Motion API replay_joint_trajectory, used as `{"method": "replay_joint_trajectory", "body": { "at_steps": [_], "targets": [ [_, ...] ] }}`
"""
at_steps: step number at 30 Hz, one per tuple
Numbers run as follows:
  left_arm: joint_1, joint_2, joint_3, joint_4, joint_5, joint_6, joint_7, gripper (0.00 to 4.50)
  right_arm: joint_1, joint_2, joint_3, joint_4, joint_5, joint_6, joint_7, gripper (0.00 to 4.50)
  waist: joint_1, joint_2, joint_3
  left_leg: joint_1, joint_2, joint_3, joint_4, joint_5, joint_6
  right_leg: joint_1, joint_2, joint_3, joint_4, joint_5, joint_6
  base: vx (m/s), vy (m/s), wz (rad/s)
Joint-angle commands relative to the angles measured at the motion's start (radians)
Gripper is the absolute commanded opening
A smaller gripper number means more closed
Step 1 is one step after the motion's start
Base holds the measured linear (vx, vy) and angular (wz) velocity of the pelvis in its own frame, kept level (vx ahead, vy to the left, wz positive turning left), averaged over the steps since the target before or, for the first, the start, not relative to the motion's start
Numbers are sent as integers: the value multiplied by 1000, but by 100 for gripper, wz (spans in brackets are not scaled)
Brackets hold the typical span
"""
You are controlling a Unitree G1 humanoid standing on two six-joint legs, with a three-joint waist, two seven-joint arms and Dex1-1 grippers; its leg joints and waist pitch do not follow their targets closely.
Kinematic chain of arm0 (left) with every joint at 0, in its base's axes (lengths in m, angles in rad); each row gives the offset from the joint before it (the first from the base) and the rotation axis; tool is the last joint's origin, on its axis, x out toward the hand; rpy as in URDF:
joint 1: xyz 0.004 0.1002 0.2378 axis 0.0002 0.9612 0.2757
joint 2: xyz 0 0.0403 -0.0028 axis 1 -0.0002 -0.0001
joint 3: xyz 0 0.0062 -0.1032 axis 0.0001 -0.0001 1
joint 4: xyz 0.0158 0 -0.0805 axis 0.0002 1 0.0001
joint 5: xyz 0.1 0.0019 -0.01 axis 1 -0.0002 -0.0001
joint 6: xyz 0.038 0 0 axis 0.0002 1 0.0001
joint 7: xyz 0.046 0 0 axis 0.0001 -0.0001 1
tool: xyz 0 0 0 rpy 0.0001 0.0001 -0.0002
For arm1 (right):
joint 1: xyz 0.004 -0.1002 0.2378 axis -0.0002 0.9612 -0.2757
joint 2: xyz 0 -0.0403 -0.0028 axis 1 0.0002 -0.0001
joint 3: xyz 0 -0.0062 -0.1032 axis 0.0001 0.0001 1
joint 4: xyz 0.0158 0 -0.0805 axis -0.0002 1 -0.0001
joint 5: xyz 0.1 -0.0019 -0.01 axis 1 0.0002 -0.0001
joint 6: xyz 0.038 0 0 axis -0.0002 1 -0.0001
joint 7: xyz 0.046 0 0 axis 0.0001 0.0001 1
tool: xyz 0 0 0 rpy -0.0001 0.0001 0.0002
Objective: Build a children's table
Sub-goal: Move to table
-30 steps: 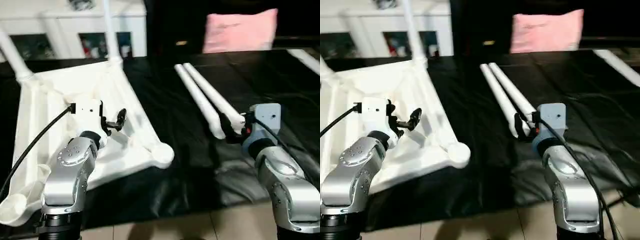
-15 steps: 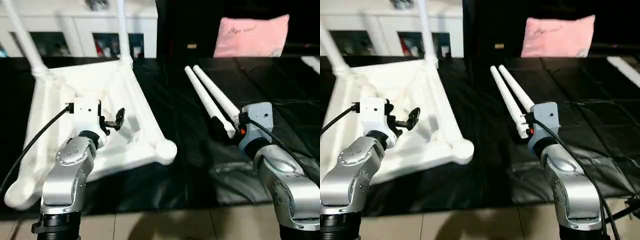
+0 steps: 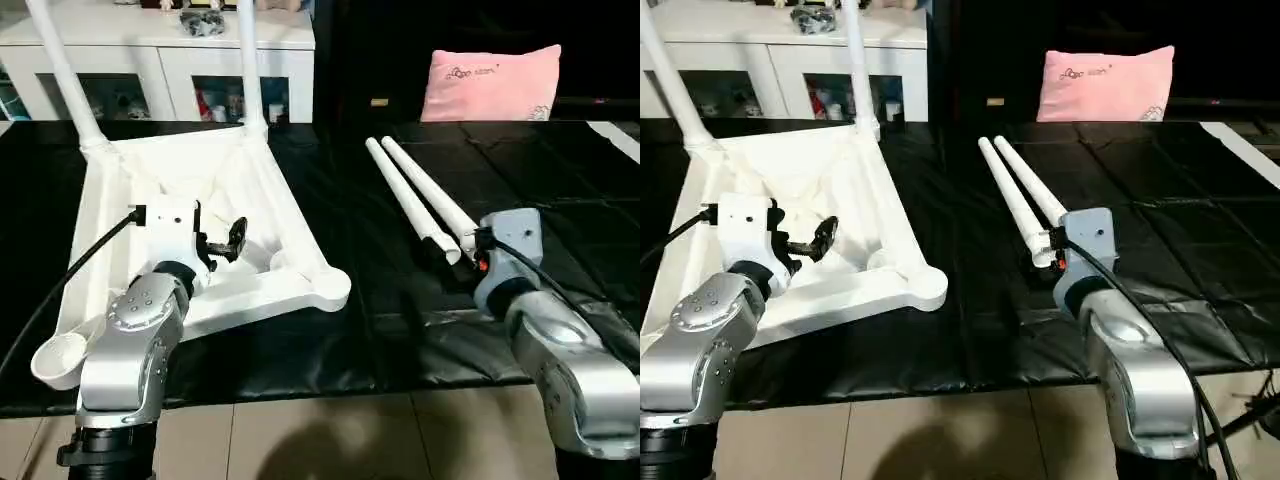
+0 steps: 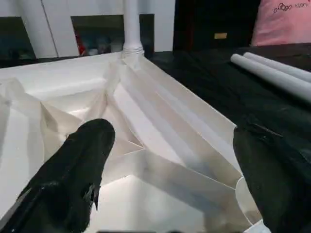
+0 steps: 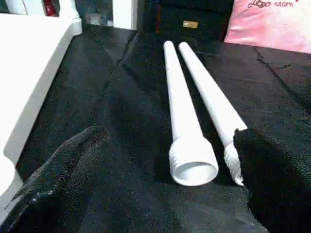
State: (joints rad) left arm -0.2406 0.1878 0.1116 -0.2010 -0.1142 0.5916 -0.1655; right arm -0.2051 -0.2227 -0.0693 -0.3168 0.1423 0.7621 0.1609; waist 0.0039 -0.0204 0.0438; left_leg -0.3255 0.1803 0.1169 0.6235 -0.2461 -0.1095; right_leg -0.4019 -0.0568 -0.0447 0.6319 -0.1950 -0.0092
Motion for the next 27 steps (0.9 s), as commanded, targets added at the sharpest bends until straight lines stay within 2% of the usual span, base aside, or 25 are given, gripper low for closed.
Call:
{"method": "replay_joint_trajectory", "body": {
  "at_steps": [1,2,3,4,5,7,10,11,15,16,17,18,19,20,21,22,23,24,25,26,27],
  "targets": [
    [-3,9,-12,-11,0,14,-11,444,-27,-12,3,34,-14,10,-4,450,2,2,-48,-26,9,7,-80,-162,24,47,-43,34,-101,-373,-67,0,0,0],
    [-1,11,-14,-12,0,15,-14,444,-33,-15,3,43,-16,9,-5,450,3,6,-50,-24,10,9,-77,-158,22,44,-42,35,-98,-344,-86,0,0,0],
    [1,14,-18,-14,2,19,-15,444,-40,-17,3,51,-18,1,-7,450,2,3,-51,-25,11,10,-76,-149,22,44,-42,36,-96,-320,-97,0,0,0],
    [2,15,-18,-16,4,26,-11,444,-44,-10,-3,47,-7,0,-4,450,6,5,-55,-27,12,13,-73,-97,26,47,-43,40,-87,-220,-132,0,0,0],
    [1,14,-16,-16,2,24,-9,444,-42,-7,-2,42,-4,-2,-3,450,5,6,-56,-35,11,13,-72,-59,28,56,-44,41,-80,-157,-151,56,5,5],
    [-1,15,-14,-14,2,12,-11,444,-39,-2,3,34,-3,-4,-2,450,8,9,-60,-35,12,13,-69,-3,33,60,-44,41,-70,-59,-175,61,5,2],
    [-9,3,1,-10,-10,6,1,444,-2,27,6,-5,14,-26,-3,450,10,13,-60,-35,13,14,-70,21,40,67,-46,41,-67,11,-202,19,2,1],
    [-12,0,7,-10,-11,1,7,444,23,43,4,-29,24,-36,-6,450,11,17,-60,-33,15,14,-71,20,41,67,-47,41,-68,18,-205,0,0,0],
    [-15,-8,20,-8,-21,1,13,444,49,54,-2,-47,27,-43,-13,450,12,16,-54,-31,18,14,-78,-30,29,66,-48,40,-74,-38,-202,0,0,0],
    [-18,-7,23,-7,-25,5,14,444,64,62,-17,-48,28,-34,-25,450,11,20,-50,-25,18,15,-83,-102,15,66,-49,39,-81,-134,-185,0,0,0],
    [-21,-5,22,-5,-25,5,12,444,64,69,-34,-45,35,-17,-32,450,-2,40,-49,50,25,58,-65,-243,-37,9,-2,60,-125,-329,-147,0,0,0],
    [-21,-5,22,-5,-25,5,12,444,64,69,-34,-45,35,-17,-32,450,-5,25,-44,84,19,61,-67,-336,-60,-4,22,46,-114,-393,-146,-16,5,-25],
    [-21,-6,21,-3,-25,5,12,444,58,66,-40,-38,31,-15,-36,450,-8,25,-18,130,32,64,-78,-483,-48,-39,48,23,-130,-501,-126,-16,5,-25],
    [-21,-7,20,-3,-25,5,12,444,56,63,-39,-36,28,-23,-35,450,-12,22,-16,144,38,64,-82,-524,-30,-39,47,16,-130,-531,-117,-8,-16,-61],
    [-21,-7,20,-3,-25,5,12,444,56,63,-40,-36,28,-23,-34,450,-14,25,-9,176,63,54,-101,-607,1,-50,43,-9,-113,-558,-107,21,-17,-84],
    [-21,-8,19,-5,-26,6,12,444,53,63,-40,-36,25,-31,-35,450,-14,28,-8,133,71,39,-131,-617,41,6,3,-12,-101,-531,-109,21,-17,-84],
    [-19,-9,18,-8,-27,7,12,444,49,61,-34,-36,21,-39,-32,450,-9,14,-11,68,45,29,-123,-587,60,59,-26,-18,-101,-540,-91,49,27,-85],
    [-19,-10,18,-10,-28,8,12,444,47,62,-33,-37,22,-39,-31,450,-6,21,-29,42,3,39,-97,-478,70,98,-56,9,-136,-704,-18,47,40,-49],
    [-18,-10,17,-11,-29,8,12,444,45,62,-32,-36,24,-42,-30,450,-8,-1,-44,-3,-33,34,-61,-287,87,139,-82,41,-154,-802,14,47,40,-49],
    [-18,-10,17,-12,-29,8,12,444,44,56,-24,-37,18,-42,-27,450,-3,-5,-49,-21,-45,30,-43,-209,101,153,-88,58,-155,-815,14,71,-5,-22],
    [-18,-10,18,-13,-30,9,13,444,43,38,-3,-38,4,-43,-21,450,3,-7,-55,-30,-54,13,-28,-113,127,161,-92,79,-151,-775,-28,89,-31,-10]
  ]
}}
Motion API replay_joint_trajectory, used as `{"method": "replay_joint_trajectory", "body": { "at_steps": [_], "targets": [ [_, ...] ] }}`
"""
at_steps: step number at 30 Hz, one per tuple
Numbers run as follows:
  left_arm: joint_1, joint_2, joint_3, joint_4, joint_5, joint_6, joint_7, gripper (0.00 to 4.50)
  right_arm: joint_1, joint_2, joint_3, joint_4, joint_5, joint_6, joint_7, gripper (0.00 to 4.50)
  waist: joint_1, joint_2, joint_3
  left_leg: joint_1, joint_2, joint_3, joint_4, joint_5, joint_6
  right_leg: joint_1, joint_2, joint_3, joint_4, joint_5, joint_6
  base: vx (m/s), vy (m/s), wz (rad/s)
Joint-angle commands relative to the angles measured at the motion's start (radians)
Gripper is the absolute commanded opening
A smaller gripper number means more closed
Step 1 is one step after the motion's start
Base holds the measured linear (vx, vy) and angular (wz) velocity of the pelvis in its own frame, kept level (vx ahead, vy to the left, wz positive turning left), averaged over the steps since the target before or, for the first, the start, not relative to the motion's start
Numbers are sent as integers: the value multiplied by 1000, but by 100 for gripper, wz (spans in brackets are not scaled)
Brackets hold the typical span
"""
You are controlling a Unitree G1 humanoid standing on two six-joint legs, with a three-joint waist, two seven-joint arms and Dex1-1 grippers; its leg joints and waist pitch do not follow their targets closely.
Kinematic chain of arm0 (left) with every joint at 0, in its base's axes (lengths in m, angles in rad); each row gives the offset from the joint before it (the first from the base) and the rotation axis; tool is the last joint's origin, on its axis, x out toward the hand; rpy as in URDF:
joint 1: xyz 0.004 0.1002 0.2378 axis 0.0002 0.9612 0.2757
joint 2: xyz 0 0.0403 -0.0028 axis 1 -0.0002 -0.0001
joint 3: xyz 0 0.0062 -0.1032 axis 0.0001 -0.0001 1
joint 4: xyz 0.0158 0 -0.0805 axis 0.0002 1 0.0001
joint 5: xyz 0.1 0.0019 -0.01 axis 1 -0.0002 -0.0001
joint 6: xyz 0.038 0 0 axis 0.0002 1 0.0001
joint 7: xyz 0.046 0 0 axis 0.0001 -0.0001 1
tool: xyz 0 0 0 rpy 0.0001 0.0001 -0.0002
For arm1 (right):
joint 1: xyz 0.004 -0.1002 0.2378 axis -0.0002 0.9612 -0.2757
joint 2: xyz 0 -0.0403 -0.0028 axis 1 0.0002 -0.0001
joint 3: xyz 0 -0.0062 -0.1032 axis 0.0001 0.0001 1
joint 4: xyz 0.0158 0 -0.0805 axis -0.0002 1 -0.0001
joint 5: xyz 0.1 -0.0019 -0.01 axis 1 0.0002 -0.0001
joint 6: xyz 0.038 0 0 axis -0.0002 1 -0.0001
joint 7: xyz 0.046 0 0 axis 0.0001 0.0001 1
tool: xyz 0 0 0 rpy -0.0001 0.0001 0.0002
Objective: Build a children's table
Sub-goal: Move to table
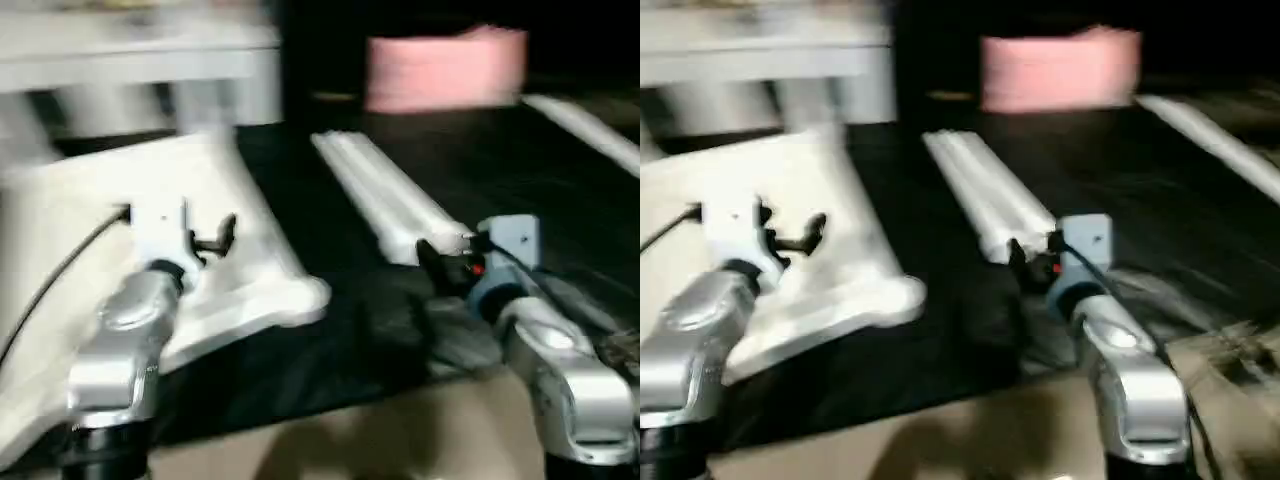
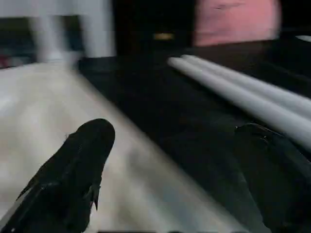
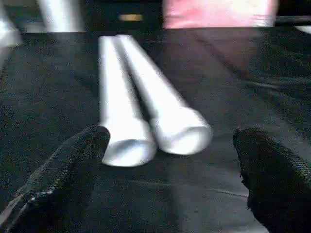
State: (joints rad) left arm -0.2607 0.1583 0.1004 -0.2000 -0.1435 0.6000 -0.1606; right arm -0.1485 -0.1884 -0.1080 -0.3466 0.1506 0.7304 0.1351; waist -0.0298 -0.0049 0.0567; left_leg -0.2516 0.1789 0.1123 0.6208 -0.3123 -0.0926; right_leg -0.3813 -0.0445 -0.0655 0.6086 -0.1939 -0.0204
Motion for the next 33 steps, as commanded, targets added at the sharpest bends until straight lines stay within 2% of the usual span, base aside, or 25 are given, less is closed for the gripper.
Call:
{"method": "replay_joint_trajectory", "body": {
  "at_steps": [1,2,3,4,6,7,8,9,11,12,13,14,15,16,17,18,19,20,21,22,23,25,27,28,33],
  "targets": [
    [4,19,29,-15,-1,1,9,444,-15,-20,65,-11,-25,-6,14,450,33,-18,-67,-109,-47,6,-31,11,130,135,-87,96,-119,-669,-92,89,-31,-10],
    [4,19,29,-16,0,1,9,444,-15,-21,66,-11,-26,-4,15,450,30,-9,-63,-110,-41,2,-42,31,136,129,-76,83,-114,-609,-127,85,-8,-1],
    [5,19,29,-17,0,1,10,444,-14,-32,84,-13,-33,-3,24,450,43,8,-68,-159,-38,-34,-49,96,227,152,-108,14,-99,-490,-139,82,11,26],
    [6,19,30,-20,1,2,9,444,-12,-41,100,-16,-35,-3,38,450,30,16,-74,-137,-34,-51,-45,135,304,133,-100,-27,-98,-398,-174,82,11,26],
    [7,18,32,-23,2,4,10,444,-10,-36,102,-22,-21,-5,52,450,21,25,-84,-116,-40,-74,-47,243,408,138,-71,-67,-88,-239,-220,113,28,66],
    [8,17,32,-24,3,5,11,444,-11,-38,105,-24,-13,-7,64,450,2,32,-81,-46,-12,-108,-62,319,457,95,-31,-81,-56,-187,-223,136,30,69],
    [8,17,32,-25,3,5,12,444,-12,-38,106,-24,-9,-9,71,450,-7,49,-84,32,32,-124,-63,345,459,34,-17,-74,-22,-192,-215,178,-8,45],
    [11,18,32,-29,2,6,16,444,-13,-33,93,-24,15,-10,85,450,-7,28,-74,78,85,-174,-76,363,501,-28,-39,-43,32,-171,-167,168,-16,22],
    [13,19,31,-33,0,8,18,444,-16,-33,86,-22,23,-6,89,450,13,1,-59,54,22,-129,-65,290,477,-14,-70,4,5,-56,-177,154,-13,19],
    [14,19,31,-35,-1,9,20,444,-19,-39,84,-18,23,-8,93,450,37,-30,-75,-59,-99,-53,-1,283,435,131,-82,74,-25,46,-242,147,3,7],
    [15,19,31,-37,-2,10,21,444,-24,-48,85,-13,19,-12,99,450,64,-29,-70,-117,-101,-45,29,233,414,185,-127,119,-50,28,-293,147,3,7],
    [15,19,32,-37,-1,11,22,444,-29,-59,84,-5,14,-16,105,450,94,-35,-78,-173,-65,-40,97,143,299,228,-181,169,-76,49,-405,130,19,2],
    [15,18,32,-37,-1,11,23,444,-33,-63,81,0,14,-18,107,450,107,-24,-67,-200,-29,-44,99,126,170,228,-185,143,-70,115,-441,85,0,-1],
    [16,18,33,-38,0,12,23,444,-38,-66,78,3,14,-19,109,450,100,-1,-66,-183,0,-42,16,229,105,187,-128,67,-43,182,-395,85,0,-1],
    [16,18,33,-38,0,12,23,444,-42,-69,75,6,14,-20,111,450,90,19,-66,-161,9,-37,-36,301,105,165,-85,20,-28,178,-336,0,0,0],
    [16,18,33,-39,0,12,23,444,-44,-70,74,8,13,-21,112,450,58,52,-65,-98,52,-84,-53,427,194,97,-18,-19,29,133,-203,0,0,0],
    [17,17,34,-39,0,12,23,444,-47,-72,74,9,13,-21,113,450,43,53,-83,-46,82,-116,-37,535,257,50,-21,-8,48,109,-159,0,0,0],
    [18,17,34,-39,0,12,23,444,-49,-75,73,12,12,-21,113,450,48,37,-94,-21,103,-142,-7,832,321,8,-84,43,36,165,-83,87,10,-5],
    [18,17,34,-39,1,12,24,444,-52,-77,72,15,12,-21,112,450,53,27,-98,-29,82,-133,9,935,311,8,-95,61,26,242,-73,0,0,0],
    [19,16,36,-40,-4,8,24,444,-59,-80,69,21,10,-17,107,450,67,4,-93,-81,23,-85,16,916,252,47,-99,80,15,385,-76,0,0,0],
    [19,17,33,-40,-3,9,22,444,-63,-83,71,28,6,-13,101,450,73,-5,-100,-109,-4,-63,11,850,232,83,-86,81,28,478,-78,0,0,0],
    [19,27,25,-41,1,13,17,444,-76,-88,73,46,-4,-6,91,450,87,-1,-84,-129,0,-37,-30,419,123,100,-88,74,8,470,-94,0,0,0],
    [18,34,19,-41,3,13,11,444,-87,-85,68,62,-2,0,89,450,81,2,-74,-120,10,-36,-47,251,79,98,-88,70,-8,327,-124,-69,-34,1],
    [15,50,10,-39,8,14,-2,444,-118,-88,65,104,-7,4,93,450,75,6,-67,-111,19,-28,-63,99,44,95,-86,70,-23,140,-171,-73,-31,2],
    [6,98,-11,-31,5,29,-64,444,-203,-101,65,221,-13,12,99,450,68,9,-43,-94,29,-4,-86,-136,5,68,-89,75,-57,-265,-178,-86,-19,2]
  ]
}}
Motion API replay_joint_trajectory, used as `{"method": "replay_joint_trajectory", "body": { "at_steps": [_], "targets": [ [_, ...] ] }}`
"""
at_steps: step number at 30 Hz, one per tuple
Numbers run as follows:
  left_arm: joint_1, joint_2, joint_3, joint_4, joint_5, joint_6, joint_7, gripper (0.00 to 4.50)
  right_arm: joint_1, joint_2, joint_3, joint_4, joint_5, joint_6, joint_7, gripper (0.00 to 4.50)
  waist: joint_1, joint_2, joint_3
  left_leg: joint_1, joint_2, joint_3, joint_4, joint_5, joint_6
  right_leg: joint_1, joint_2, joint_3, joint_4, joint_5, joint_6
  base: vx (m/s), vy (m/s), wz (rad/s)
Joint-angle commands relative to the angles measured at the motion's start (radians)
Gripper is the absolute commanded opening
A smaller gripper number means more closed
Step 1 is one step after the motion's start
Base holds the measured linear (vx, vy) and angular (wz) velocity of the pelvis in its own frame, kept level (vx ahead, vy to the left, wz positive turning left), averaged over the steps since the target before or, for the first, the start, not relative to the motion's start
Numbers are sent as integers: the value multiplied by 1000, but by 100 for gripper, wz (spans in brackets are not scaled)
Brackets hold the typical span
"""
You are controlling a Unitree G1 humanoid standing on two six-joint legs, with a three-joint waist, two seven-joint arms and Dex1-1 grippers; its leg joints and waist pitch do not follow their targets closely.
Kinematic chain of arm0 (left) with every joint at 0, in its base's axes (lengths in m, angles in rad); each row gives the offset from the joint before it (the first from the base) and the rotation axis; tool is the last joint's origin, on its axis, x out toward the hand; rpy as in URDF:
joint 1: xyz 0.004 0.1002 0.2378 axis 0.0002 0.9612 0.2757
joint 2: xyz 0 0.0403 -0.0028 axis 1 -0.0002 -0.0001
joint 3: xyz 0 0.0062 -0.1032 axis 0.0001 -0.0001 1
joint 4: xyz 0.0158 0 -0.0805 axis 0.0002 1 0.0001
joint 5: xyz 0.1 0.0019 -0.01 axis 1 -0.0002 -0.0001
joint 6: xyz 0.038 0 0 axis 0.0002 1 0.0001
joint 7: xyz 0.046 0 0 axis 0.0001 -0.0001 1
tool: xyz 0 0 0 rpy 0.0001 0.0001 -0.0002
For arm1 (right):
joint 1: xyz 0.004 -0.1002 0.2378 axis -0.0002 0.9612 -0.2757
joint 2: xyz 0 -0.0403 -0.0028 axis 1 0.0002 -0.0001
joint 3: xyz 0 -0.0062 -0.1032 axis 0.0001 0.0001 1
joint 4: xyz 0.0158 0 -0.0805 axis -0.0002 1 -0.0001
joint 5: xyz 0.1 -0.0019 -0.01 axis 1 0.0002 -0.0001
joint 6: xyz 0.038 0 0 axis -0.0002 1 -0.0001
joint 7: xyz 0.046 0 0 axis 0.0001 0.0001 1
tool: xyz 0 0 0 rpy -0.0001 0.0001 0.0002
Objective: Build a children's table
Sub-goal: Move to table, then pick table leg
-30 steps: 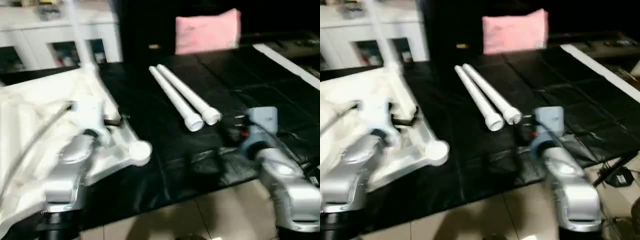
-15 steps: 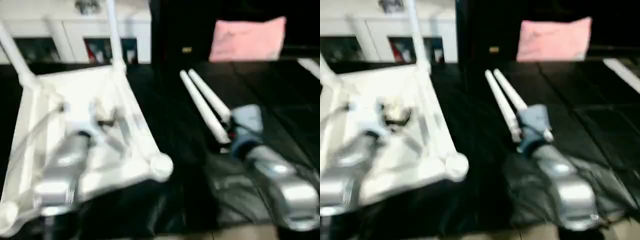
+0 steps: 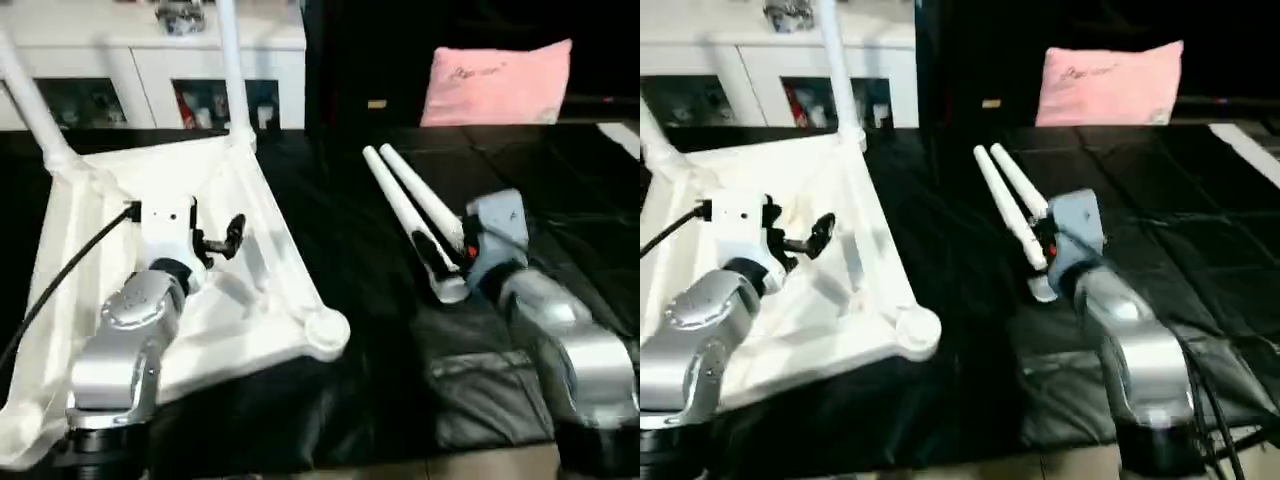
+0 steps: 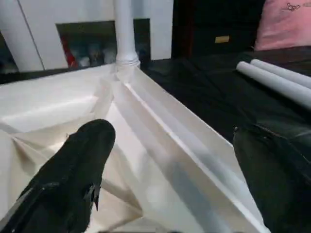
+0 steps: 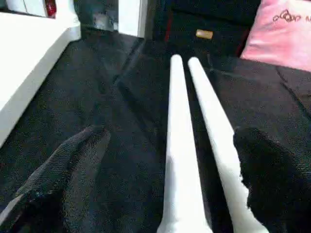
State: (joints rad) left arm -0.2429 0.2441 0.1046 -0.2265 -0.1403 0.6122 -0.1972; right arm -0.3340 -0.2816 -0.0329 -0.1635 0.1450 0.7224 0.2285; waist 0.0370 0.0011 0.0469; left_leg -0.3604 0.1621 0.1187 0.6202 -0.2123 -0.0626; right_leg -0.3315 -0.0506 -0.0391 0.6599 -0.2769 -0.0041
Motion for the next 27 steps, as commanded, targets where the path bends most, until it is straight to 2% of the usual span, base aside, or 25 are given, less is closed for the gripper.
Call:
{"method": "replay_joint_trajectory", "body": {
  "at_steps": [1,2,3,5,6,7,8,9,10,11,12,13,14,15,18,20,21,23,25,27],
  "targets": [
    [-16,30,-24,-1,-4,17,-56,444,-49,-16,-6,87,-14,12,10,450,3,9,-34,18,50,-6,-87,-266,-45,12,-85,51,-114,-268,-173,-80,-17,2],
    [-22,53,-36,4,-16,24,-97,444,-94,-26,0,159,-23,2,14,450,3,14,-35,19,50,-7,-88,-268,-50,8,-84,50,-113,-270,-170,-67,-7,1],
    [-25,67,-42,7,-25,28,-120,444,-120,-31,3,201,-28,-5,17,450,-1,11,-35,14,48,-7,-89,-272,-58,7,-83,48,-112,-278,-169,-53,5,-3],
    [-31,106,-72,12,-31,26,-179,444,-173,-39,15,290,-39,-31,30,450,2,11,-39,11,48,-3,-87,-241,-59,4,-83,47,-107,-225,-180,-26,3,-1],
    [-33,127,-89,15,-31,21,-209,444,-200,-43,21,337,-45,-43,36,450,3,15,-40,10,47,-2,-87,-226,-56,6,-83,47,-105,-200,-182,0,0,0],
    [-41,168,-122,25,-31,10,-272,444,-265,-49,33,456,-61,-63,45,450,6,17,-48,5,48,1,-83,-169,-46,9,-82,46,-94,-100,-203,0,0,0],
    [-41,171,-124,26,-31,9,-276,444,-269,-50,34,464,-62,-65,46,450,6,16,-52,2,46,2,-80,-146,-43,10,-81,45,-89,-58,-212,0,0,0],
    [-58,211,-149,38,-42,2,-351,444,-358,-48,38,638,-68,-76,68,450,9,12,-61,-4,44,6,-73,-73,-33,14,-79,44,-78,56,-230,0,0,0],
    [-70,232,-161,44,-49,-1,-391,444,-403,-48,47,731,-79,-102,80,450,7,12,-62,-10,37,10,-70,-30,-22,14,-73,41,-71,129,-252,0,0,0],
    [-70,232,-161,44,-49,-1,-391,444,-403,-48,47,731,-79,-102,80,450,11,15,-64,-9,39,12,-66,-18,-18,12,-75,40,-68,156,-261,0,0,0],
    [-84,260,-179,42,-68,12,-452,444,-451,-43,52,828,-89,-134,87,450,11,12,-65,-13,40,13,-65,7,-10,16,-74,41,-65,199,-263,0,0,0],
    [-92,284,-194,36,-84,22,-504,444,-485,-36,54,898,-91,-156,99,450,18,12,-78,-17,37,17,-54,94,22,16,-73,38,-49,327,-278,0,0,0],
    [-100,319,-223,32,-93,27,-572,444,-525,-25,62,984,-103,-180,101,450,22,11,-77,-19,37,19,-51,122,43,12,-72,37,-44,381,-287,0,0,0],
    [-102,325,-227,34,-95,28,-581,444,-533,-24,63,1002,-106,-186,101,450,21,11,-75,-21,36,20,-52,122,50,12,-70,36,-44,383,-290,0,0,0],
    [-127,351,-249,56,-97,14,-632,444,-589,-10,73,1136,-132,-221,109,450,28,10,-80,-23,41,24,-45,156,74,12,-70,35,-35,435,-301,0,0,0],
    [-144,350,-252,70,-94,11,-636,444,-603,-5,76,1178,-137,-224,108,450,34,12,-77,-21,45,27,-46,138,82,6,-72,34,-38,420,-306,0,0,0],
    [-154,353,-257,78,-93,7,-643,444,-616,-3,74,1213,-142,-236,100,450,37,10,-74,-21,49,28,-50,102,74,7,-75,34,-42,370,-308,0,0,0],
    [-166,363,-266,91,-91,-1,-660,450,-640,-2,72,1274,-153,-259,86,421,43,14,-71,-17,52,28,-54,66,55,4,-76,34,-45,308,-305,0,0,0],
    [-174,371,-273,98,-90,-7,-677,450,-660,-3,69,1324,-160,-281,75,414,47,15,-68,-14,55,29,-59,14,24,1,-79,36,-50,238,-297,0,0,0],
    [-179,376,-278,103,-88,-16,-689,450,-675,-3,65,1362,-165,-296,72,408,48,16,-68,-15,55,31,-60,2,9,0,-78,37,-51,223,-293,0,0,0]
  ]
}}
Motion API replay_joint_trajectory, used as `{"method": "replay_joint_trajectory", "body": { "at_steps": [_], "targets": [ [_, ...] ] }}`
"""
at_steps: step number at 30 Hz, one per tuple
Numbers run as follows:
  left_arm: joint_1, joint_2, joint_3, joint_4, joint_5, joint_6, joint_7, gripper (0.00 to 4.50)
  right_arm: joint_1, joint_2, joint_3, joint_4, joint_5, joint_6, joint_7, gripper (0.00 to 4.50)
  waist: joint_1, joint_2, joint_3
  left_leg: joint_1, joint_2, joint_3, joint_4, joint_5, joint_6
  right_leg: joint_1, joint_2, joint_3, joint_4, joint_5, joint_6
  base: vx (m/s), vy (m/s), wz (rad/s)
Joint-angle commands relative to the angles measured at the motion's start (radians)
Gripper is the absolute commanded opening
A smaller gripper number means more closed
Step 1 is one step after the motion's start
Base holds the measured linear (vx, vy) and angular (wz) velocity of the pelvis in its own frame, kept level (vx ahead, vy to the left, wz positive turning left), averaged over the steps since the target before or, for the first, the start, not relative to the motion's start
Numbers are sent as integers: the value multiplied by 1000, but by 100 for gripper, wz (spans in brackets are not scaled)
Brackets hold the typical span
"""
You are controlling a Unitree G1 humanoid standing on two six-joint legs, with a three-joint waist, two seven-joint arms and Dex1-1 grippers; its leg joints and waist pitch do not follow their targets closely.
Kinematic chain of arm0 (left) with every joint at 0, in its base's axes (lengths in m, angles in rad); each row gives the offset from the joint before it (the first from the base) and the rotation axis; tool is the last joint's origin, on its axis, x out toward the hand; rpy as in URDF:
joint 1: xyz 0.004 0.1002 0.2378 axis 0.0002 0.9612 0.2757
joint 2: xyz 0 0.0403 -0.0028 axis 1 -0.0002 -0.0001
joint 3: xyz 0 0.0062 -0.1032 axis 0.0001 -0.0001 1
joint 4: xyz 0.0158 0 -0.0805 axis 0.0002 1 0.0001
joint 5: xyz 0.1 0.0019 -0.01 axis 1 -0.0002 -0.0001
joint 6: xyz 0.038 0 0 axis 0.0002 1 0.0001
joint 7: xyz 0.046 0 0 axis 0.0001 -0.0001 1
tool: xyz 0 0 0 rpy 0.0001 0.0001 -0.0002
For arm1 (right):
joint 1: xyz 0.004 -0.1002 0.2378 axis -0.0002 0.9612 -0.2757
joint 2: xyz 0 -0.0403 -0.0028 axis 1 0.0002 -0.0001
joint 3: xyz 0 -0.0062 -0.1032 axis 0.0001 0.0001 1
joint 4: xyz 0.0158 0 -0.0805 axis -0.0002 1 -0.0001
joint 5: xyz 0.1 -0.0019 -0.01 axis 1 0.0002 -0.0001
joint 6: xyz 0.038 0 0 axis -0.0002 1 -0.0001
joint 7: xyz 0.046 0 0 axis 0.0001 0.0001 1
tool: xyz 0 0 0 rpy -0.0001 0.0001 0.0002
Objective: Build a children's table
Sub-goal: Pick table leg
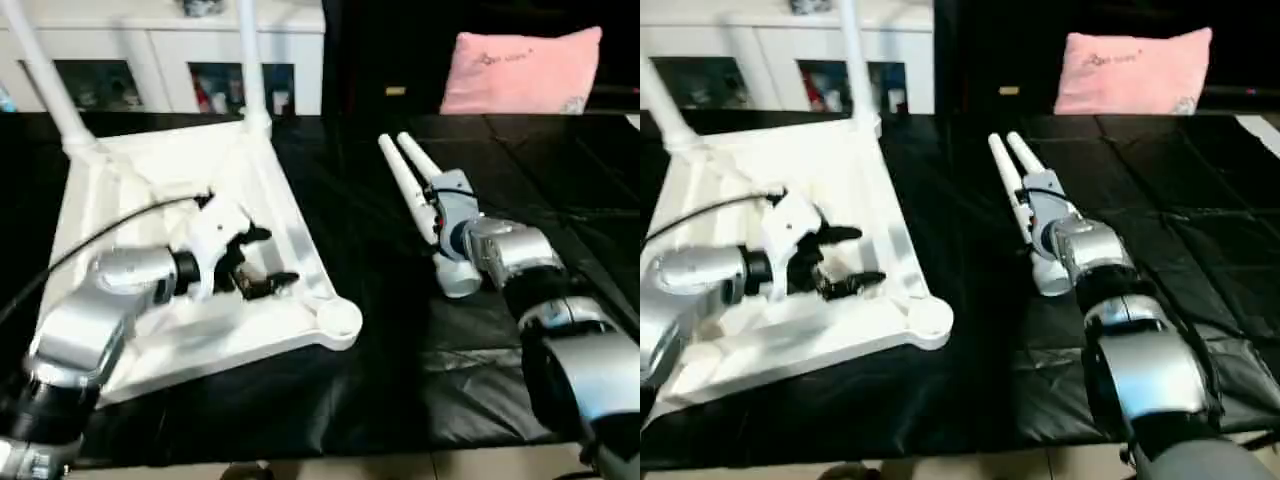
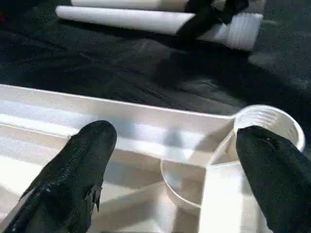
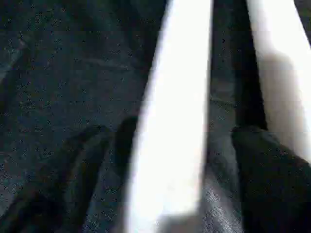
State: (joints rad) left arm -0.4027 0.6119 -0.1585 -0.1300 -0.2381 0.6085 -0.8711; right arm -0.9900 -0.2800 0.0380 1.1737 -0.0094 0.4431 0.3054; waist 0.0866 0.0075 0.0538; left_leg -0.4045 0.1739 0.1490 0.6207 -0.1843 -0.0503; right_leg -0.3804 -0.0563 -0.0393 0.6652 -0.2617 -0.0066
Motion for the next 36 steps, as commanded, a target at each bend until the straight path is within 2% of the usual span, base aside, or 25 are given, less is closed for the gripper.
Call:
{"method": "replay_joint_trajectory", "body": {
  "at_steps": [1,9,10,11,16,24,26,27,28,29,30,33,34,36],
  "targets": [
    [-21,9,-18,7,9,-14,-19,450,-22,-5,-9,36,-11,-23,-7,383,-1,9,-74,28,44,1,-61,-31,-10,50,-73,37,-56,205,-285,0,0,0],
    [-23,8,-28,14,11,-27,-32,450,-34,-5,-51,100,16,-32,7,320,1,9,-73,29,45,3,-65,-68,-25,46,-73,37,-60,163,-273,0,0,0],
    [-22,9,-28,14,10,-31,-36,450,-40,-4,-89,116,47,-27,9,299,1,9,-74,29,45,4,-65,-72,-24,46,-74,38,-60,162,-273,0,0,0],
    [-22,8,-28,14,10,-33,-37,450,-41,-5,-101,123,56,-26,8,299,1,9,-73,29,45,4,-65,-73,-24,45,-73,38,-60,160,-273,0,0,0],
    [-20,5,-27,14,11,-35,-39,450,-35,-10,-110,135,57,-26,10,254,2,6,-76,25,43,5,-62,-33,-7,47,-72,36,-57,206,-276,0,0,0],
    [-19,0,-30,16,10,-41,-37,450,-33,-17,-132,149,53,-31,9,193,2,9,-73,27,45,6,-64,-66,-13,44,-73,36,-61,148,-277,0,0,0],
    [-20,-2,-29,18,11,-42,-37,450,-31,-21,-135,150,52,-37,9,187,1,10,-74,28,45,6,-64,-66,-14,44,-72,36,-61,153,-277,0,0,0],
    [-20,-4,-30,18,12,-42,-37,450,-30,-23,-136,149,52,-42,7,187,2,15,-74,27,44,5,-63,-65,-15,44,-73,36,-60,158,-277,0,0,0],
    [-21,-5,-30,19,12,-41,-36,450,-30,-25,-143,148,56,-46,4,185,1,14,-73,27,45,5,-64,-70,-18,44,-72,35,-61,156,-276,0,0,0],
    [-21,-6,-30,19,12,-41,-35,450,-31,-26,-151,148,62,-48,6,183,2,20,-74,27,44,4,-64,-73,-21,44,-72,35,-60,157,-276,0,0,0],
    [-20,-8,-29,19,11,-39,-34,450,-32,-27,-156,147,66,-50,11,183,1,21,-74,28,45,4,-64,-78,-25,44,-71,35,-60,161,-277,0,0,0],
    [-18,-28,-19,22,6,-29,-8,450,-43,-29,-179,136,89,-77,45,182,1,19,-75,27,44,4,-63,-75,-24,46,-70,34,-58,192,-283,0,0,0],
    [-19,-37,-14,25,5,-26,5,450,-49,-29,-199,129,109,-88,59,182,1,14,-76,25,44,4,-62,-71,-18,49,-72,35,-58,203,-286,0,0,0],
    [-23,-48,-8,30,5,-24,20,450,-53,-30,-214,123,124,-94,66,182,2,15,-77,25,45,5,-61,-62,-5,49,-73,35,-57,215,-289,0,0,0]
  ]
}}
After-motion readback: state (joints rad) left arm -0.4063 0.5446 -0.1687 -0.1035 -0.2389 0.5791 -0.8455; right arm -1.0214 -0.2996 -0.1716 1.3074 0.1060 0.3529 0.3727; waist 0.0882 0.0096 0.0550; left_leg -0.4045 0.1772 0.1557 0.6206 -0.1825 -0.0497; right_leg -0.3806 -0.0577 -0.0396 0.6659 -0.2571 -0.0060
